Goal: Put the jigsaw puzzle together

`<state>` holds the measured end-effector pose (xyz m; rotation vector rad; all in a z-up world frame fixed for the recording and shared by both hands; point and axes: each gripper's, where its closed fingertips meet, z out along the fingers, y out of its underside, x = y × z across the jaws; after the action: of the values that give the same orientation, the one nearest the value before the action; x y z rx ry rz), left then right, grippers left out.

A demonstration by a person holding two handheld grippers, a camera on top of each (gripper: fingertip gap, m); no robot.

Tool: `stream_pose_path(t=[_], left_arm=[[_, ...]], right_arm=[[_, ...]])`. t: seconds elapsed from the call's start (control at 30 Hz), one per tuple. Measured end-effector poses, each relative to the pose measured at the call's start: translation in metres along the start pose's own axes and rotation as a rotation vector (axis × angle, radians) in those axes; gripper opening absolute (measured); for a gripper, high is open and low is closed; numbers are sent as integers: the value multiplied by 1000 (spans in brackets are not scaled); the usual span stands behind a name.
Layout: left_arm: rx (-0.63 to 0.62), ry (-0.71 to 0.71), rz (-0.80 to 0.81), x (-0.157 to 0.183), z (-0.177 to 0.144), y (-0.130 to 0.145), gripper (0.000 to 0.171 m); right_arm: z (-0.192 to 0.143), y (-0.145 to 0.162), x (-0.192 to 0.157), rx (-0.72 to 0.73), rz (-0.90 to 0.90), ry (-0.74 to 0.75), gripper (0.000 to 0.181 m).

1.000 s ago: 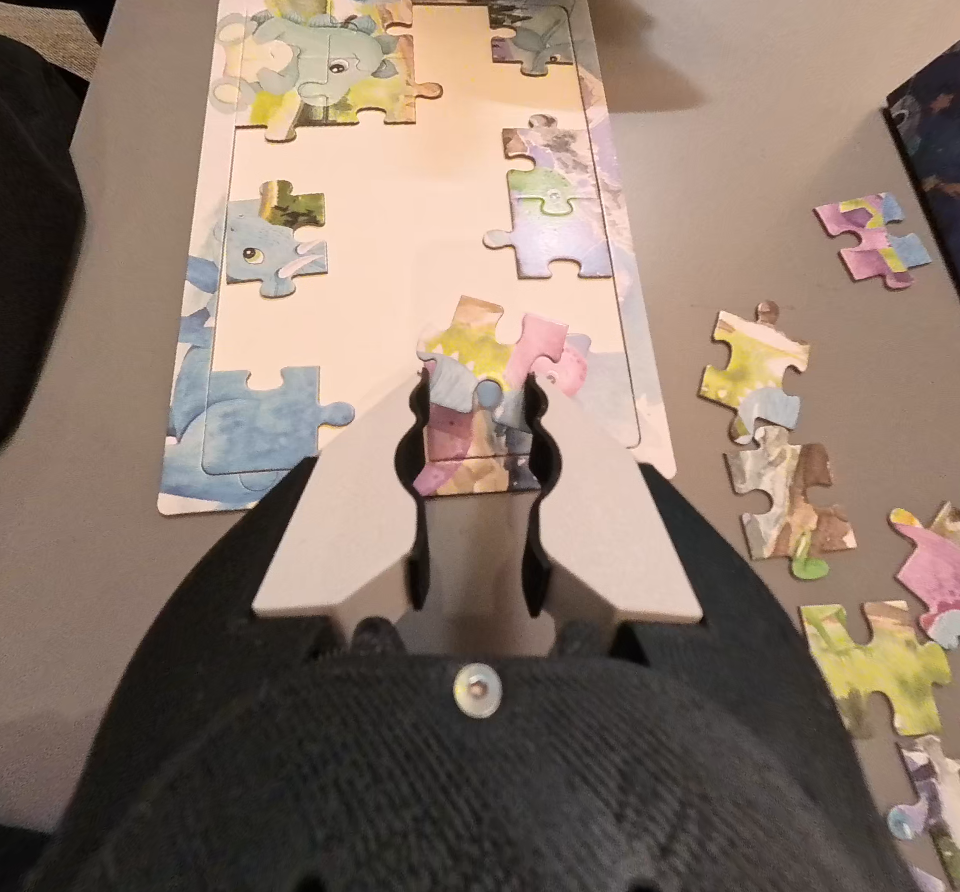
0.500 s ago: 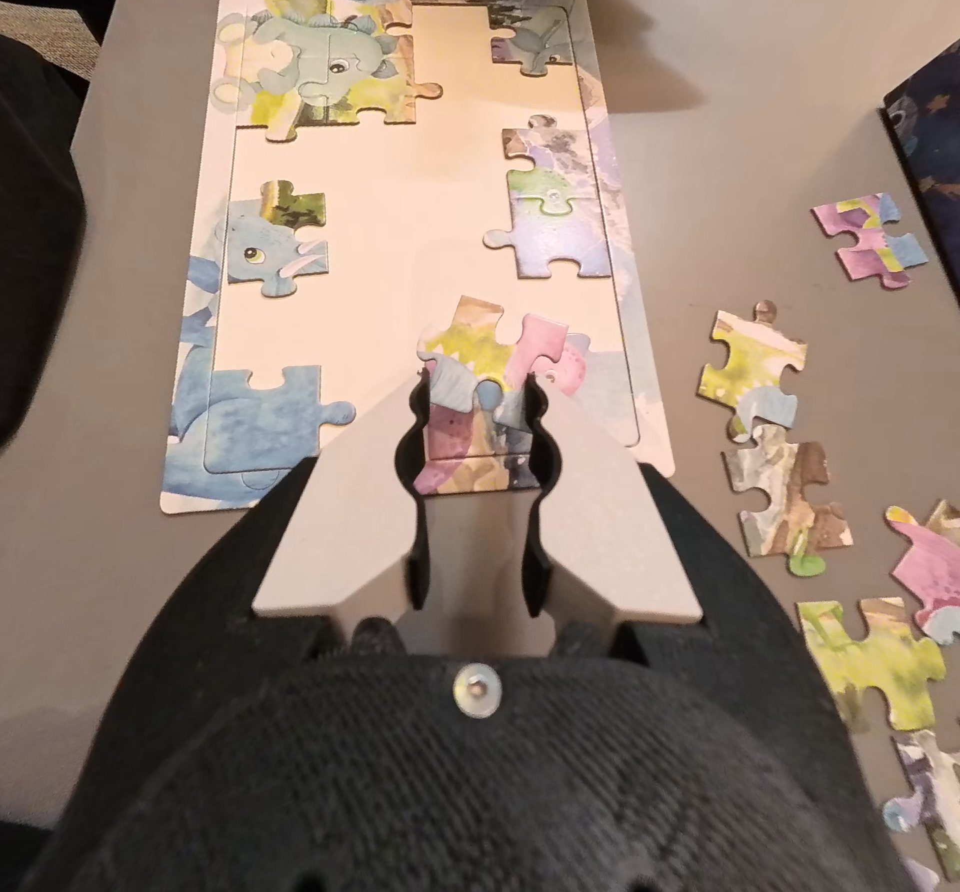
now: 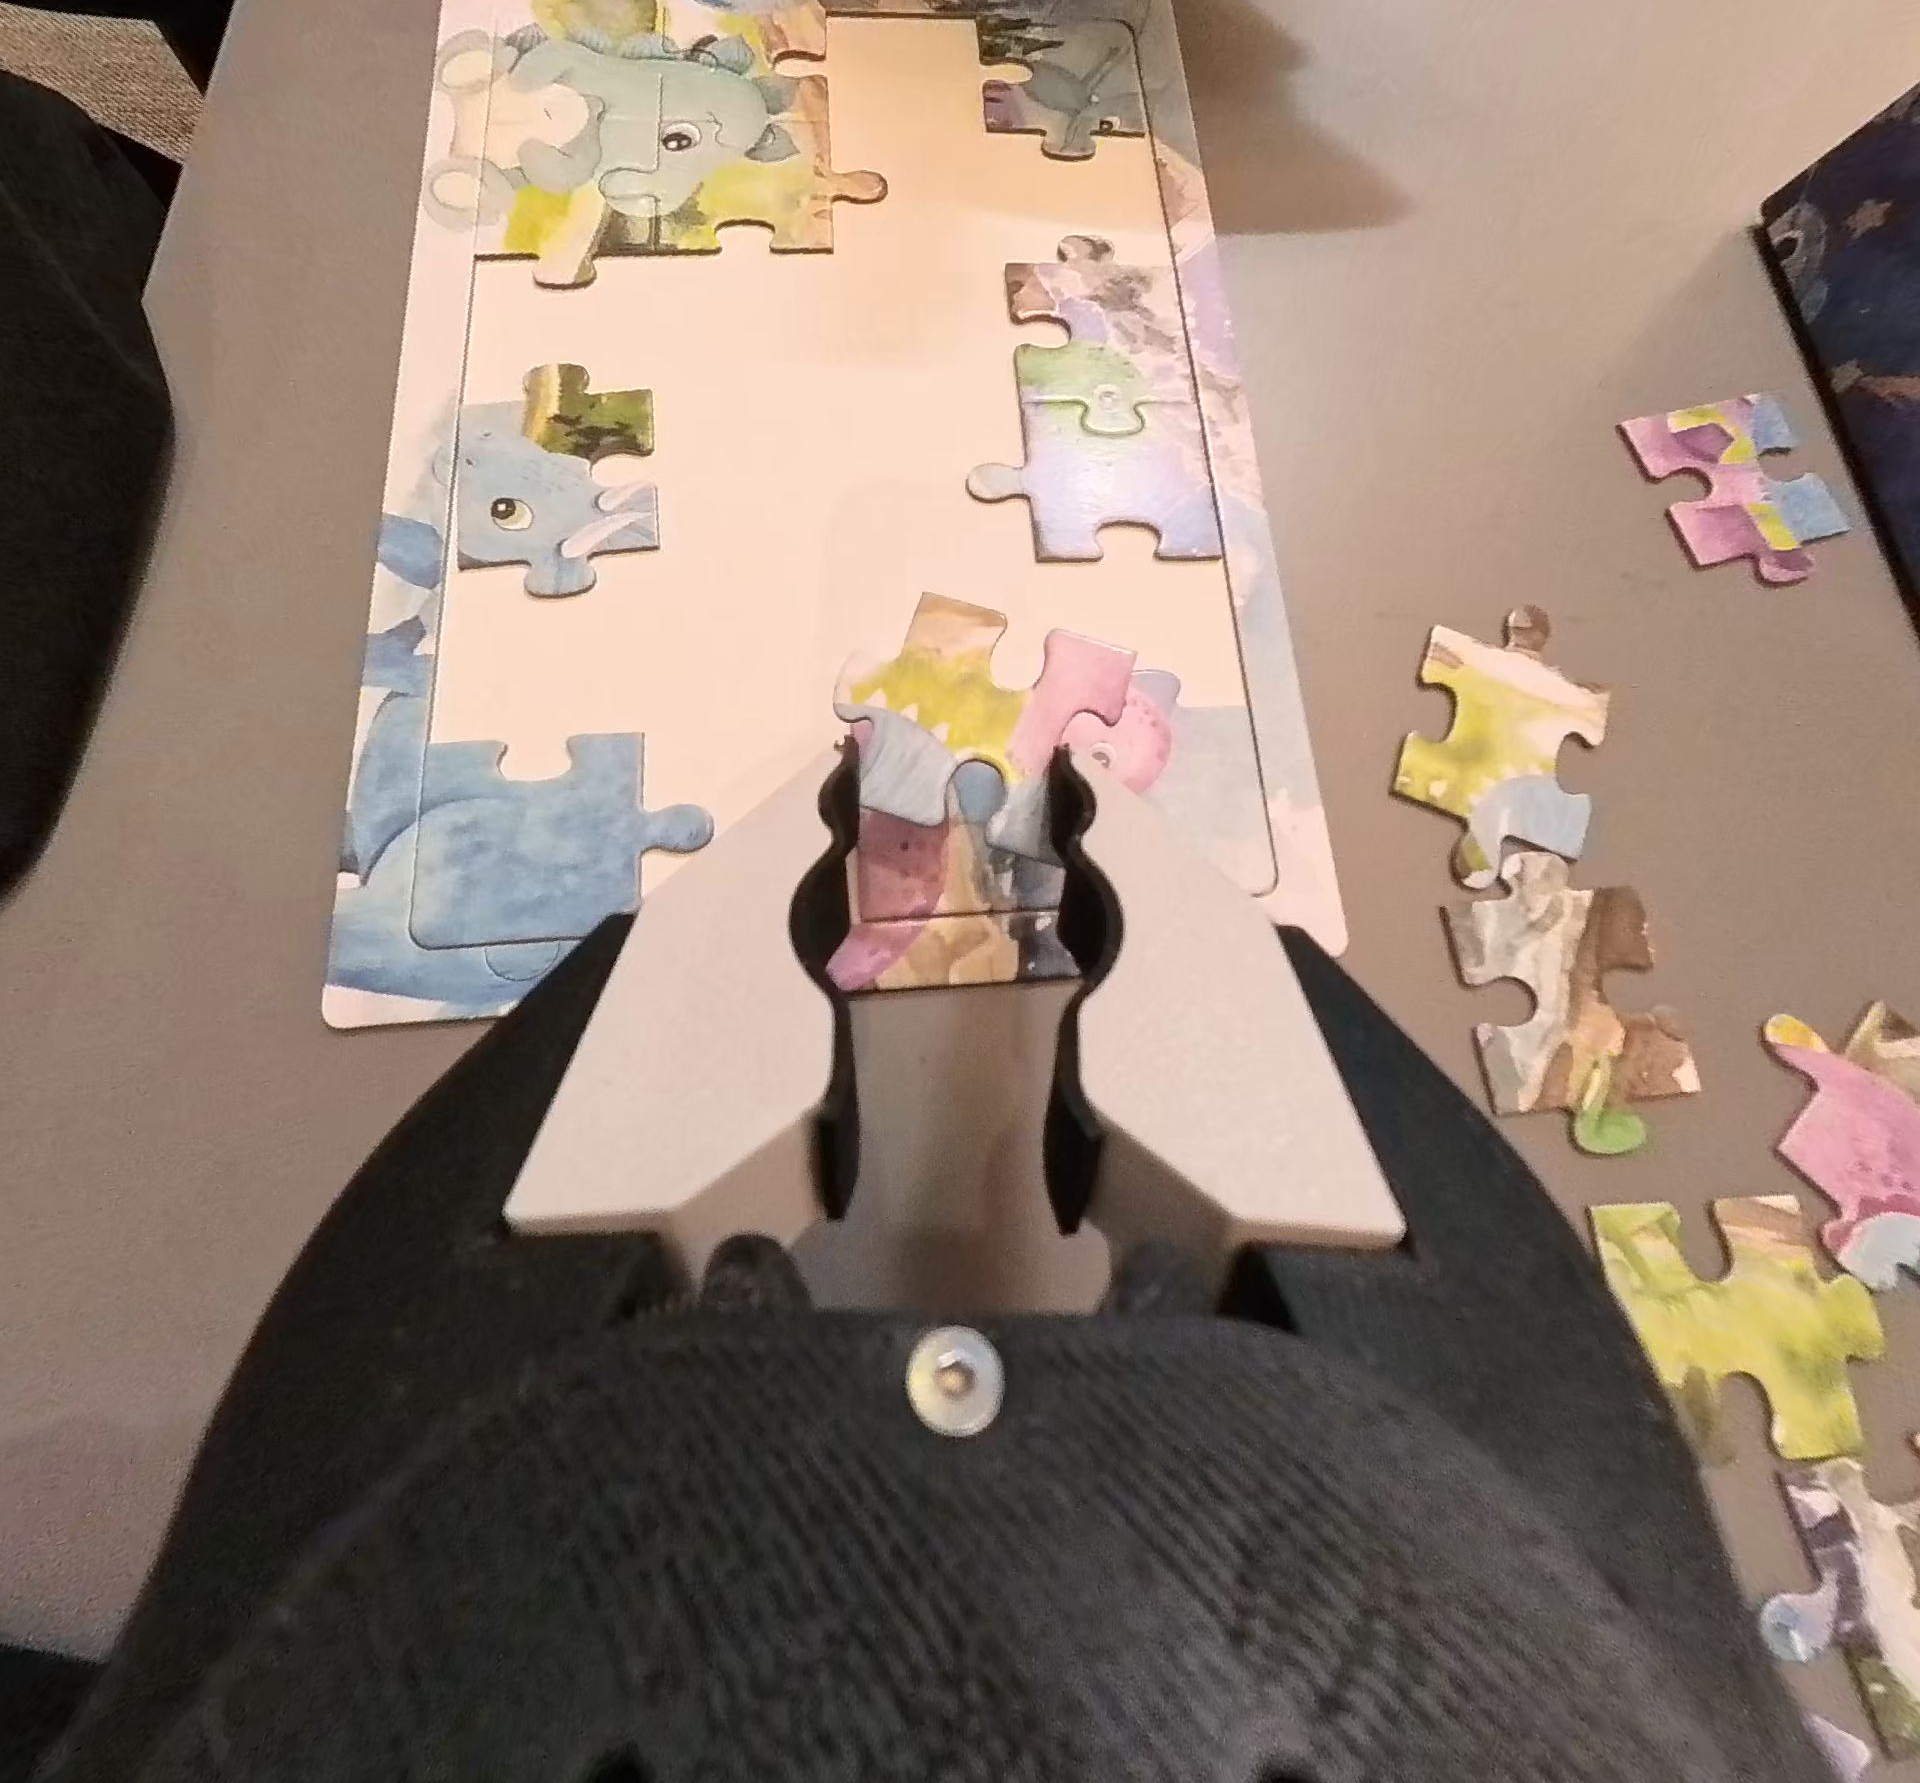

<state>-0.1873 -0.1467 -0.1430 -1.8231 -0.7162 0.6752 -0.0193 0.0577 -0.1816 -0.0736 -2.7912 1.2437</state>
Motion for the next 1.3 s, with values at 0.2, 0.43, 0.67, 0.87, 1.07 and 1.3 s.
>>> stream_pose_path(t=[0.2,0.43,0.67,0.87,1.07,1.3], left_arm=[[0,0,0,0,0,0,0],[-1,0,1,0,0,0,0],[-1,0,2,0,0,0,0],[-1,0,2,0,0,0,0],[-3,0,6,0,0,0,0],[-4,-1,8,1,0,0,0]], right_arm=[[-1,0,0,2,-2,4,35],[-3,-3,3,15,-3,21,35],[-11,-5,9,36,4,52,35],[-22,2,30,29,47,152,35],[-26,5,36,42,74,173,35],[-21,6,33,29,62,157,35]])
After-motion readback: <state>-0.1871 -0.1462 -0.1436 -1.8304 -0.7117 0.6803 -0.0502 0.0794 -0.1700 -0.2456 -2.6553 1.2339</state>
